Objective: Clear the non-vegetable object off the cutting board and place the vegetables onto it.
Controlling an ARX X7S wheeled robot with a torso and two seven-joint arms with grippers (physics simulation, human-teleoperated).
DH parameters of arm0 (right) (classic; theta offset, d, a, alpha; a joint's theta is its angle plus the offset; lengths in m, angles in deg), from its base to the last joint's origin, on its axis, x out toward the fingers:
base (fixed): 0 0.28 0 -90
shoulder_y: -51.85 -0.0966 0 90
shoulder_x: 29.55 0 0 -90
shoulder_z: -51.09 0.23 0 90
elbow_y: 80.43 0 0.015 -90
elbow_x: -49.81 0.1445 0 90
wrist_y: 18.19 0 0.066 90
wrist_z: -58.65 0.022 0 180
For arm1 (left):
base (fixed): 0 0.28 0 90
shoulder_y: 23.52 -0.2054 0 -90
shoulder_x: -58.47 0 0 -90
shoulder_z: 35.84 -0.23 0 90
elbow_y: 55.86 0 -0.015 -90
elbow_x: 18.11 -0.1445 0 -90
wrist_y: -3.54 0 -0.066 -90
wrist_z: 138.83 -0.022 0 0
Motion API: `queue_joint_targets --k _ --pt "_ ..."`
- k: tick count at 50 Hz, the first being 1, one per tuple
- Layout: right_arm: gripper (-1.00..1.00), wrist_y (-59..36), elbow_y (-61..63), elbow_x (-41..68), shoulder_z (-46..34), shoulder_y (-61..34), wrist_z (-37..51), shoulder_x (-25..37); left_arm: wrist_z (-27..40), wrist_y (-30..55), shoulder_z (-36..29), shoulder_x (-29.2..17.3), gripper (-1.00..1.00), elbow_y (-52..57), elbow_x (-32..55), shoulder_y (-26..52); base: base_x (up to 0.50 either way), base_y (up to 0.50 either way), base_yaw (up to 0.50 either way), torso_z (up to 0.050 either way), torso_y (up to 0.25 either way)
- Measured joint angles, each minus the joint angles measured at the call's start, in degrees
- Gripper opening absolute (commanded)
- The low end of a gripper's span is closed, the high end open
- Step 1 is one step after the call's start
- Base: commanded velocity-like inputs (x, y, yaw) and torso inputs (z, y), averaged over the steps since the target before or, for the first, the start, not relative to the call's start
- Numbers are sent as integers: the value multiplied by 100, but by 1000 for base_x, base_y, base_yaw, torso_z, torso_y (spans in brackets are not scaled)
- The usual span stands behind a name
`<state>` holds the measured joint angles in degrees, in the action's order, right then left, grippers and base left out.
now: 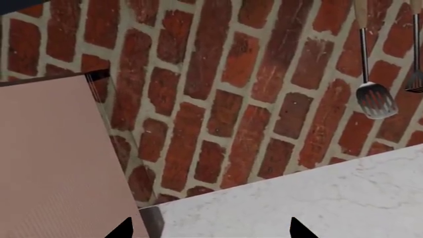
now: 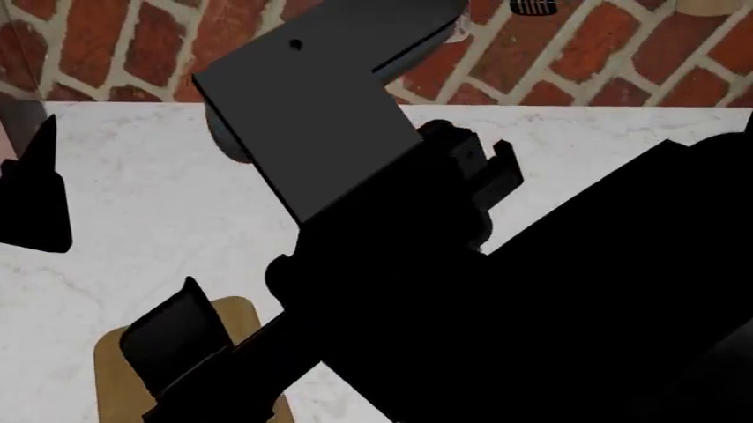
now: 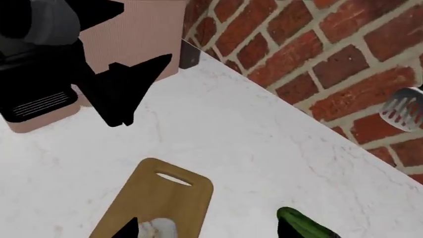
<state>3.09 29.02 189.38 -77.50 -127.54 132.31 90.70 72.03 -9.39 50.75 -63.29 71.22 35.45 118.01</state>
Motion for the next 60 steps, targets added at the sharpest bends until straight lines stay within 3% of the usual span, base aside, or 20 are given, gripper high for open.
queue_joint_targets --k 12,23,60 --pt "100 503 -107 803 -633 -134 256 -146 59 -36 -28 -25 100 -3 11 0 0 0 0 0 0" --pt "100 429 -438 915 -965 -215 177 -299 105 -65 -47 -45 100 -8 32 0 0 0 0 0 0" --pt "100 -1164 -2598 -614 -1185 -311 -1528 -1194 362 51 -22 -54 100 -68 246 43 0 0 0 0 0"
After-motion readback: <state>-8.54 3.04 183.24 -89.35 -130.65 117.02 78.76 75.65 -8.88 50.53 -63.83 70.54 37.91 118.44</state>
